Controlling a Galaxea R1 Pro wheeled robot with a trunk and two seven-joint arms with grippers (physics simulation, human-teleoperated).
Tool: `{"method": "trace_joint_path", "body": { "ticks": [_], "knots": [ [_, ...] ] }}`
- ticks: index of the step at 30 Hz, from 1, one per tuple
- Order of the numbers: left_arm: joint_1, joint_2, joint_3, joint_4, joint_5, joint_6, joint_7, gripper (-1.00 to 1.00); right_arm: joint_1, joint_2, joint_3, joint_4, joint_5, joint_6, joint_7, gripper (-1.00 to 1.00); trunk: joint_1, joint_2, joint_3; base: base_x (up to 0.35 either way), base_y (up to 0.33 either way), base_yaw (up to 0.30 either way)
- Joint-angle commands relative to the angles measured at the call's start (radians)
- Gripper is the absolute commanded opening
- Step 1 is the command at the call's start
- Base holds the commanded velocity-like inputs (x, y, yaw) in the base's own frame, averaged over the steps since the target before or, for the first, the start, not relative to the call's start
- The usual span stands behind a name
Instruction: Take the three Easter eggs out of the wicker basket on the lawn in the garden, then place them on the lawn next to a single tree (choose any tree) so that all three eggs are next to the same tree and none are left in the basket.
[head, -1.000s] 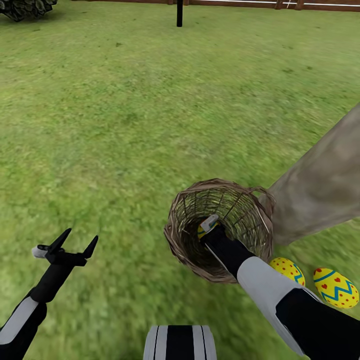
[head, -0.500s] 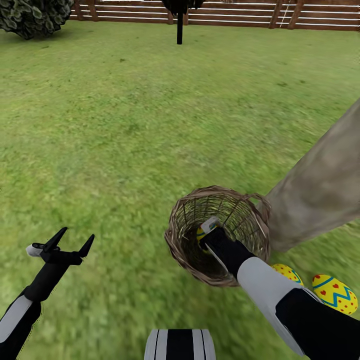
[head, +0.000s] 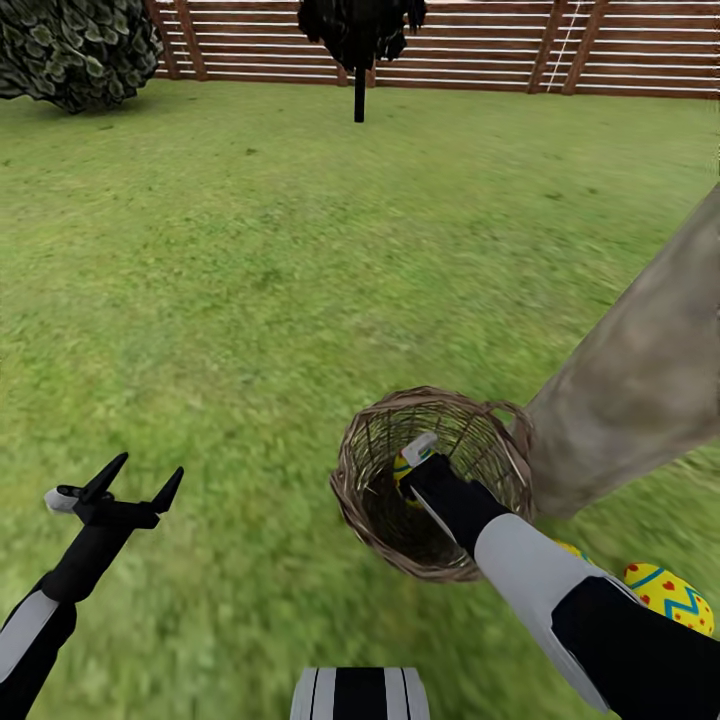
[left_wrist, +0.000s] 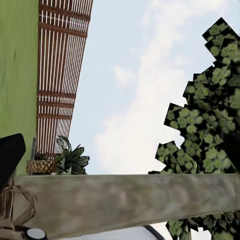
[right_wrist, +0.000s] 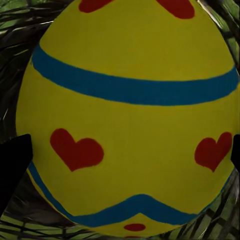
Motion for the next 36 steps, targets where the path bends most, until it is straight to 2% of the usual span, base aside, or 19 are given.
{"method": "trace_joint_path", "body": {
  "ticks": [1, 4, 5, 6, 8, 15, 26, 28, 30, 31, 33, 36],
  "knots": [
    [0.0, 0.001, 0.0, 0.0, 0.004, 0.005, 0.0, 1.0, -0.001, -0.001, 0.006, -0.001, 0.001, 0.006, -0.003, -1.0, -0.001, 0.0, 0.003, 0.0, 0.0, 0.0],
    [0.0, 0.009, -0.002, -0.004, 0.003, 0.007, 0.0, 1.0, -0.001, -0.003, 0.006, -0.001, 0.0, 0.006, -0.002, -1.0, -0.002, 0.001, 0.015, 0.0, 0.0, 0.0],
    [0.0, 0.016, -0.002, -0.005, 0.003, 0.008, 0.0, 1.0, -0.001, -0.004, 0.006, -0.001, -0.001, 0.006, -0.002, -1.0, -0.002, 0.001, 0.019, 0.0, 0.0, 0.0],
    [0.0, 0.039, -0.004, -0.009, 0.002, 0.008, 0.0, 1.0, -0.001, -0.005, 0.006, -0.001, -0.001, 0.006, -0.001, -1.0, -0.003, 0.001, 0.023, 0.0, 0.0, 0.0],
    [0.0, 0.054, -0.005, -0.01, 0.002, 0.008, 0.0, 1.0, -0.001, -0.006, 0.006, -0.001, -0.001, 0.006, -0.001, -1.0, -0.004, 0.002, 0.03, -0.1, 0.0, 0.0],
    [0.0, 0.055, -0.005, -0.01, 0.002, 0.009, 0.0, 1.0, -0.001, -0.011, 0.006, 0.001, -0.001, 0.006, 0.0, -1.0, -0.007, 0.003, 0.057, -0.281, 0.0, 0.0],
    [0.0, 0.055, -0.004, -0.009, 0.002, 0.009, 0.0, 1.0, -0.001, -0.003, 0.006, -0.003, 0.001, 0.006, 0.003, -1.0, -0.012, 0.006, 0.1, -0.01, 0.0, 0.0],
    [0.0, 0.053, -0.004, -0.009, 0.002, 0.008, 0.0, 1.0, -0.001, -0.004, 0.006, -0.005, -0.014, 0.006, 0.004, -1.0, -0.013, 0.006, 0.108, 0.0, 0.0, 0.0],
    [0.0, 0.053, -0.003, -0.009, 0.002, 0.008, 0.0, 1.0, -0.001, -0.012, 0.006, -0.037, -0.085, 0.038, 0.036, -1.0, -0.014, 0.007, 0.115, 0.0, 0.0, 0.0],
    [0.0, 0.053, -0.003, -0.009, 0.002, 0.008, 0.0, 1.0, -0.001, -0.013, 0.007, -0.066, -0.1, 0.073, 0.068, -1.0, -0.014, 0.007, 0.119, 0.0, 0.0, 0.0],
    [0.0, 0.053, -0.004, -0.009, 0.002, 0.008, 0.0, 1.0, -0.001, -0.016, 0.007, -0.119, -0.109, 0.103, 0.123, -1.0, -0.015, 0.007, 0.127, 0.0, 0.0, 0.0],
    [0.0, 0.053, -0.004, -0.008, 0.002, 0.008, 0.0, 1.0, -0.001, -0.016, 0.007, -0.161, -0.11, 0.169, 0.144, -1.0, -0.016, 0.008, 0.139, 0.0, 0.0, 0.0]
  ]
}}
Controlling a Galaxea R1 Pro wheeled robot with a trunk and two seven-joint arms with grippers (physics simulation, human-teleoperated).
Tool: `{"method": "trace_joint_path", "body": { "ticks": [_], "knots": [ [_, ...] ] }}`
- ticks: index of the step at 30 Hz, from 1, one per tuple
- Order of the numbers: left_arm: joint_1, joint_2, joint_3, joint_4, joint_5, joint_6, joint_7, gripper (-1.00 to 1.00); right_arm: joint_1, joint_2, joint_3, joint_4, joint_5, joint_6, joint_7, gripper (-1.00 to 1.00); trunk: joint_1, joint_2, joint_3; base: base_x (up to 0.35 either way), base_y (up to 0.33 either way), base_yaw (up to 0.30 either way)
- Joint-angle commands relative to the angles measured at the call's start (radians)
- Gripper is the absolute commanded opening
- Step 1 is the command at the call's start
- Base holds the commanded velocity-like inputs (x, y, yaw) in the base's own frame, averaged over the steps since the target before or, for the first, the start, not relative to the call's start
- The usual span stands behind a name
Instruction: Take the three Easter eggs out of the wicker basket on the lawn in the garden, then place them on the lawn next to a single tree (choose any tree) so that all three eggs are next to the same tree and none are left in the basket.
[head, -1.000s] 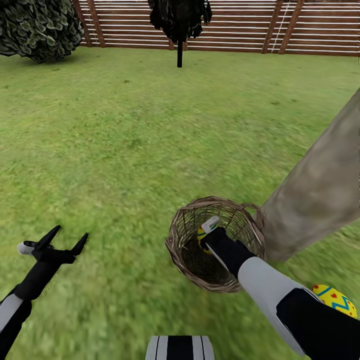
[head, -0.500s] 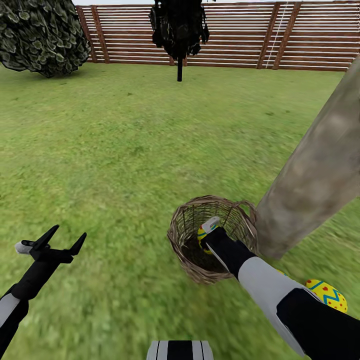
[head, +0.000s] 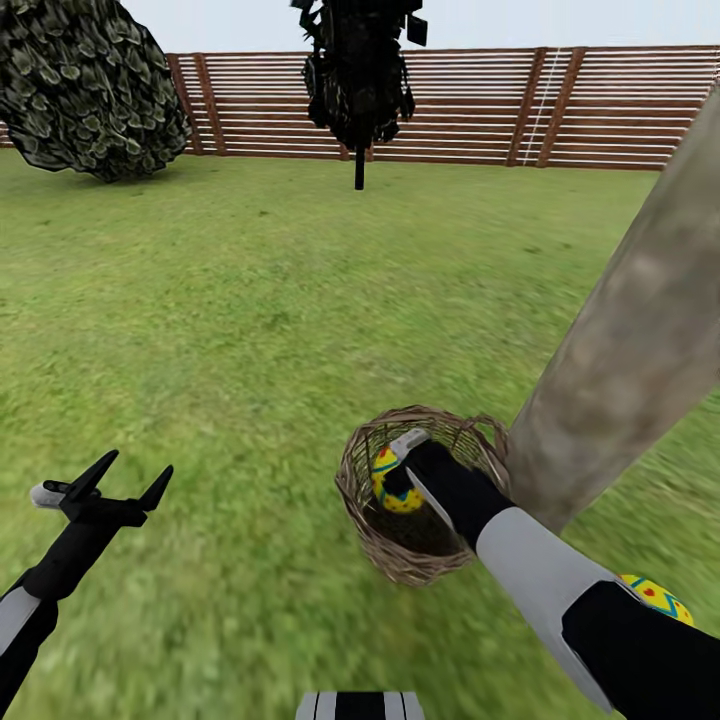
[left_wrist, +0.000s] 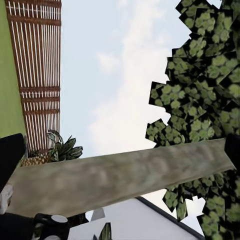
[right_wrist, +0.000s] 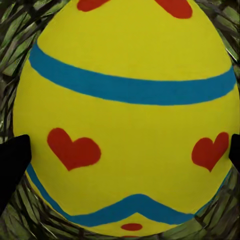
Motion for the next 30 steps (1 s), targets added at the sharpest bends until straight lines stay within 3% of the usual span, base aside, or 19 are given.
{"method": "trace_joint_path", "body": {
  "ticks": [1, 6, 8, 14, 22, 25, 28, 30],
  "knots": [
    [0.0, 0.0, 0.0, 0.0, 0.004, 0.005, 0.0, 1.0, -0.001, 0.0, 0.004, -0.015, -0.009, 0.014, -0.002, -1.0, -0.001, 0.0, 0.003, 0.0, 0.0, 0.0],
    [0.0, -0.001, 0.0, 0.001, 0.004, 0.005, 0.0, 1.0, -0.001, 0.001, 0.003, -0.026, -0.007, 0.026, -0.005, -1.0, -0.003, 0.001, 0.023, 0.0, 0.0, 0.0],
    [0.0, -0.001, 0.0, 0.001, 0.004, 0.005, 0.0, 1.0, -0.001, 0.0, 0.001, -0.032, -0.001, 0.063, -0.007, -1.0, -0.004, 0.002, 0.03, 0.0, 0.0, 0.0],
    [0.0, -0.002, 0.0, 0.008, 0.004, 0.005, 0.0, 1.0, -0.001, -0.001, 0.006, -0.188, 0.001, 0.194, -0.015, -1.0, -0.006, 0.003, 0.053, 0.0, 0.0, 0.0],
    [0.0, -0.001, 0.0, 0.011, 0.003, 0.005, 0.003, 1.0, -0.001, -0.003, 0.001, -0.25, -0.001, 0.211, -0.015, -1.0, -0.01, 0.005, 0.084, 0.0, 0.0, 0.0],
    [0.0, -0.001, 0.0, 0.011, 0.002, 0.005, 0.003, 1.0, -0.001, -0.012, 0.001, -0.309, -0.003, 0.213, -0.015, -1.0, -0.011, 0.006, 0.096, 0.0, 0.0, 0.0],
    [0.0, 0.0, -0.002, 0.01, 0.001, 0.006, 0.004, 1.0, -0.001, -0.038, -0.004, -0.359, -0.007, 0.215, -0.015, -1.0, -0.013, 0.006, 0.108, -0.098, 0.0, 0.0],
    [0.0, 0.0, -0.003, 0.005, -0.002, 0.005, 0.006, 1.0, 0.002, -0.063, -0.039, -0.451, -0.011, 0.215, -0.014, -1.0, -0.014, 0.007, 0.115, -0.298, 0.0, 0.0]
  ]
}}
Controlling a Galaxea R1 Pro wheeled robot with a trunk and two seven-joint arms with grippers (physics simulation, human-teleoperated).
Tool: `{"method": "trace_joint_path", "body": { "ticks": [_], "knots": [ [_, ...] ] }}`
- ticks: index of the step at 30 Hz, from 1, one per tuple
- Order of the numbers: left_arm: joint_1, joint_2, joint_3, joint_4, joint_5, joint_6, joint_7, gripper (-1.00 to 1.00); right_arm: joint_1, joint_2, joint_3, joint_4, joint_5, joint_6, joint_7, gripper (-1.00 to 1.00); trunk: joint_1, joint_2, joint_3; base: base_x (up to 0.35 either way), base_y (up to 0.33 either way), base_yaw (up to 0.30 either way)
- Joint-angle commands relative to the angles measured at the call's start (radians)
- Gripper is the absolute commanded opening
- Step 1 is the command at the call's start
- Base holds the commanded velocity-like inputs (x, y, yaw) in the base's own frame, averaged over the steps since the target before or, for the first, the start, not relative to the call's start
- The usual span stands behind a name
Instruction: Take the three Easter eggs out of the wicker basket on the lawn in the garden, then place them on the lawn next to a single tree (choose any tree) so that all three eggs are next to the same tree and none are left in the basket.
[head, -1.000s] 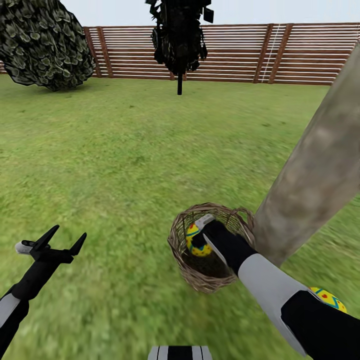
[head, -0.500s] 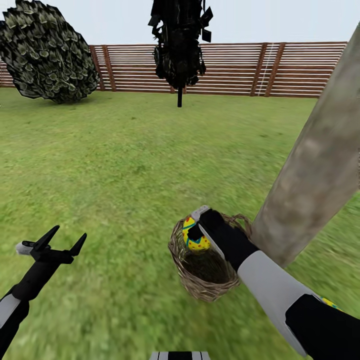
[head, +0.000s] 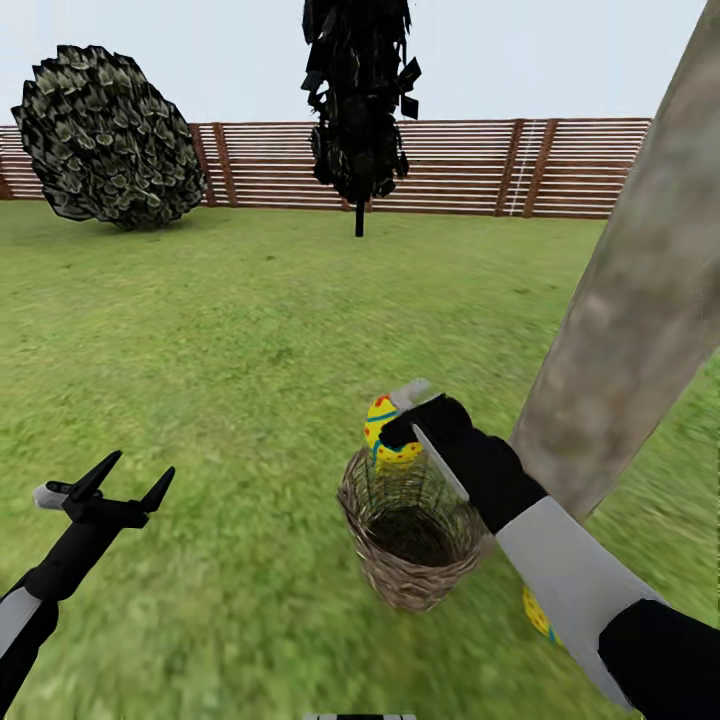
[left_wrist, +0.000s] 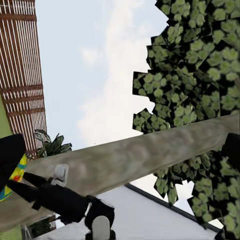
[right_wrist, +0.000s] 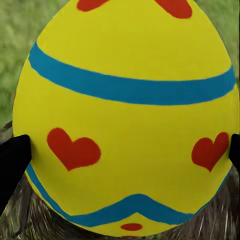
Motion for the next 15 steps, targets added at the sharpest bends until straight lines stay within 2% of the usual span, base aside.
{"method": "trace_joint_path", "body": {
  "ticks": [1, 5, 6, 10, 12, 15],
  "knots": [
    [0.0, -0.001, -0.001, -0.001, 0.003, 0.005, 0.0, 1.0, 0.006, -0.01, -0.008, -0.063, -0.011, 0.004, -0.002, -1.0, -0.001, 0.0, 0.003, -0.326, 0.0, 0.0],
    [0.0, -0.006, -0.003, -0.002, 0.0, 0.005, 0.005, 1.0, 0.088, -0.06, -0.016, -0.301, -0.007, 0.004, 0.002, -1.0, -0.003, 0.001, 0.019, -0.338, 0.0, 0.0],
    [0.0, -0.007, -0.003, -0.002, -0.001, 0.005, 0.007, 1.0, 0.106, -0.065, -0.016, -0.324, -0.007, 0.003, 0.004, -1.0, -0.003, 0.001, 0.022, -0.341, 0.0, 0.0],
    [-0.002, -0.009, -0.004, -0.001, -0.003, -0.001, 0.011, 1.0, 0.19, -0.064, -0.014, -0.349, -0.007, -0.001, 0.008, -1.0, -0.005, 0.002, 0.038, -0.341, 0.0, 0.0],
    [-0.004, -0.009, -0.004, 0.001, -0.005, -0.003, 0.013, 1.0, 0.204, -0.066, -0.014, -0.35, -0.013, -0.002, 0.011, -1.0, -0.006, 0.003, 0.046, -0.341, 0.0, 0.0],
    [-0.006, -0.011, -0.006, -0.002, -0.016, -0.004, 0.013, 1.0, 0.227, -0.075, -0.016, -0.35, -0.07, -0.002, 0.011, -1.0, -0.007, 0.003, 0.057, -0.341, 0.0, 0.0]
  ]
}}
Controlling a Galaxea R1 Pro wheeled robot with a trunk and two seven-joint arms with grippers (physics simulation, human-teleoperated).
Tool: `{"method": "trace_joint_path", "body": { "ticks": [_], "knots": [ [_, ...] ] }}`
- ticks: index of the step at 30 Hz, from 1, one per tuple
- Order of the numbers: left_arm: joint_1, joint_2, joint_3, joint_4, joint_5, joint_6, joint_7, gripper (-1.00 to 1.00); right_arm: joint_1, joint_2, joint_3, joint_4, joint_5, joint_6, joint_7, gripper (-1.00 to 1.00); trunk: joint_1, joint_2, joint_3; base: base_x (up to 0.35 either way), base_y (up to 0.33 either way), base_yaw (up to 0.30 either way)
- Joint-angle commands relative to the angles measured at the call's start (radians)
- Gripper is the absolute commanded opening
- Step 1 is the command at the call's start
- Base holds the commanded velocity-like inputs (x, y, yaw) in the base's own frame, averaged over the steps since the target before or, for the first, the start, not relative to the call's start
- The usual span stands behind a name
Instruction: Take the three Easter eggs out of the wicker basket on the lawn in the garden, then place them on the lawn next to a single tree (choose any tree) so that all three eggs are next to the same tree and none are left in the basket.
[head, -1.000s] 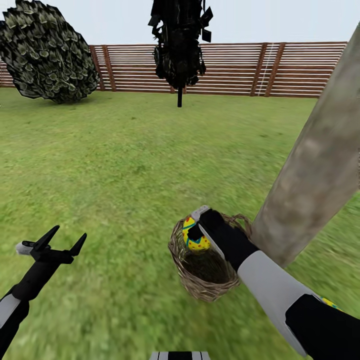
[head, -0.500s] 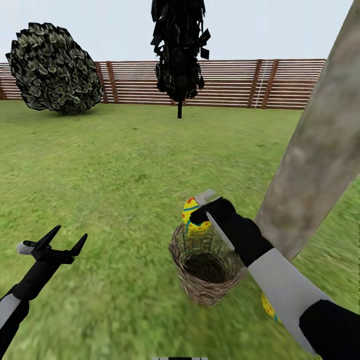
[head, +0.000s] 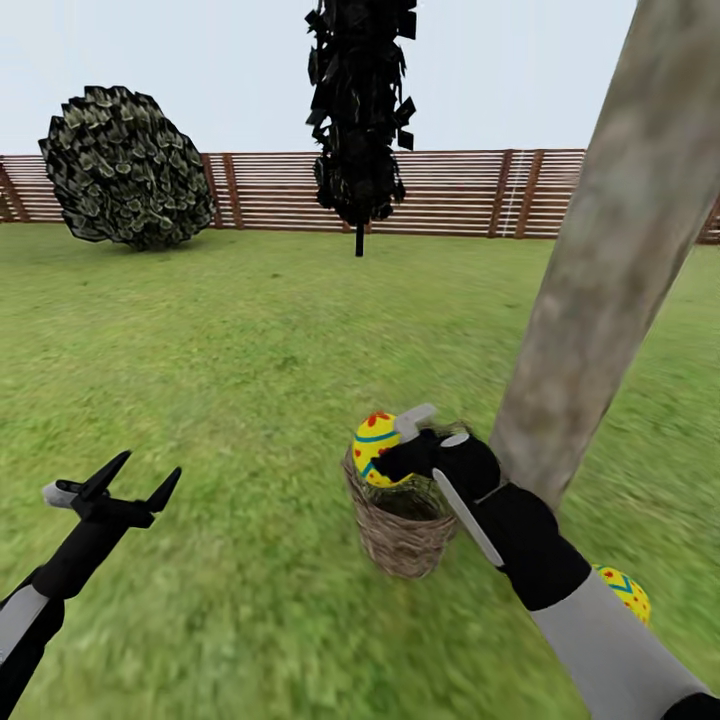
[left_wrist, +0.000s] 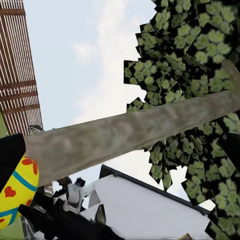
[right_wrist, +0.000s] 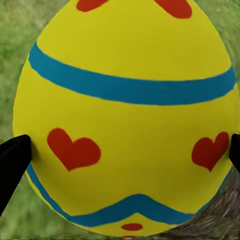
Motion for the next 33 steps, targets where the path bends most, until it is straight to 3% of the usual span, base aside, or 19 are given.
{"method": "trace_joint_path", "body": {
  "ticks": [1, 4, 7, 12, 14, 17, 19, 21, 24, 26, 27, 30, 31, 32, 33],
  "knots": [
    [-0.001, -0.002, -0.001, -0.001, 0.002, 0.005, 0.0, 1.0, 0.004, -0.011, 0.001, -0.001, -0.014, 0.004, 0.001, -1.0, -0.001, 0.0, 0.003, -0.329, 0.0, 0.0],
    [-0.001, -0.008, -0.003, -0.003, -0.001, 0.005, 0.0, 1.0, 0.029, -0.065, 0.0, 0.0, -0.035, 0.002, 0.002, -1.0, -0.003, 0.001, 0.015, -0.138, 0.0, 0.0],
    [-0.001, -0.015, -0.005, -0.004, -0.001, 0.004, -0.002, 1.0, 0.096, -0.108, 0.0, -0.006, -0.087, 0.003, 0.001, -1.0, -0.004, 0.001, 0.026, -0.014, 0.0, -0.077],
    [-0.001, -0.057, -0.007, -0.002, 0.001, 0.004, -0.012, 1.0, 0.185, -0.177, 0.0, -0.005, -0.097, 0.001, 0.001, -1.0, -0.004, 0.001, 0.027, -0.001, 0.0, -0.256],
    [-0.001, -0.063, -0.008, -0.001, 0.001, 0.004, -0.012, 1.0, 0.197, -0.21, -0.001, -0.005, -0.098, -0.002, 0.002, -1.0, -0.004, 0.001, 0.028, 0.0, 0.0, -0.279],
    [-0.001, -0.078, -0.008, 0.001, 0.0, 0.003, -0.011, 1.0, 0.201, -0.232, -0.003, -0.004, -0.101, -0.002, 0.003, -1.0, -0.004, 0.001, 0.029, 0.0, 0.0, -0.279],
    [-0.001, -0.086, -0.008, 0.005, -0.001, 0.002, -0.011, 1.0, 0.202, -0.261, -0.059, -0.005, -0.159, -0.001, 0.054, -1.0, -0.004, 0.001, 0.031, 0.0, 0.0, -0.276],
    [-0.001, -0.087, -0.008, 0.004, -0.001, 0.002, -0.011, 1.0, 0.202, -0.283, -0.115, -0.001, -0.177, 0.0, 0.075, -1.0, -0.004, 0.001, 0.032, 0.0, 0.0, -0.274],
    [-0.001, -0.094, -0.016, 0.001, -0.003, 0.001, -0.008, 1.0, 0.202, -0.308, -0.131, 0.009, -0.175, -0.003, 0.07, -1.0, -0.004, 0.001, 0.034, 0.0, 0.0, -0.273],
    [-0.001, -0.11, -0.059, -0.002, -0.037, 0.001, -0.006, 1.0, 0.202, -0.319, -0.133, 0.014, -0.172, -0.005, 0.067, -1.0, -0.004, 0.001, 0.035, 0.0, 0.0, -0.273],
    [-0.002, -0.122, -0.079, -0.005, -0.072, 0.0, -0.005, 1.0, 0.202, -0.322, -0.134, 0.032, -0.171, -0.006, 0.065, -1.0, -0.004, 0.001, 0.036, 0.0, 0.0, -0.273],
    [-0.004, -0.174, -0.094, -0.044, -0.118, -0.001, -0.003, 1.0, 0.202, -0.326, -0.139, 0.122, -0.169, -0.022, 0.063, -1.0, -0.004, 0.001, 0.038, 0.0, 0.0, -0.273],
    [-0.007, -0.198, -0.112, -0.065, -0.154, 0.0, -0.001, 1.0, 0.202, -0.328, -0.166, 0.158, -0.167, -0.044, 0.063, -1.0, -0.004, 0.001, 0.038, 0.0, 0.0, -0.274],
    [-0.008, -0.228, -0.152, -0.1, -0.245, 0.0, 0.006, 1.0, 0.202, -0.329, -0.202, 0.183, -0.16, -0.077, 0.063, -1.0, -0.004, 0.001, 0.039, 0.0, 0.0, -0.279],
    [-0.009, -0.254, -0.162, -0.114, -0.289, 0.0, 0.007, 1.0, 0.202, -0.328, -0.209, 0.19, -0.143, -0.091, 0.062, -1.0, -0.004, 0.001, 0.039, 0.029, -0.006, -0.281]
  ]
}}
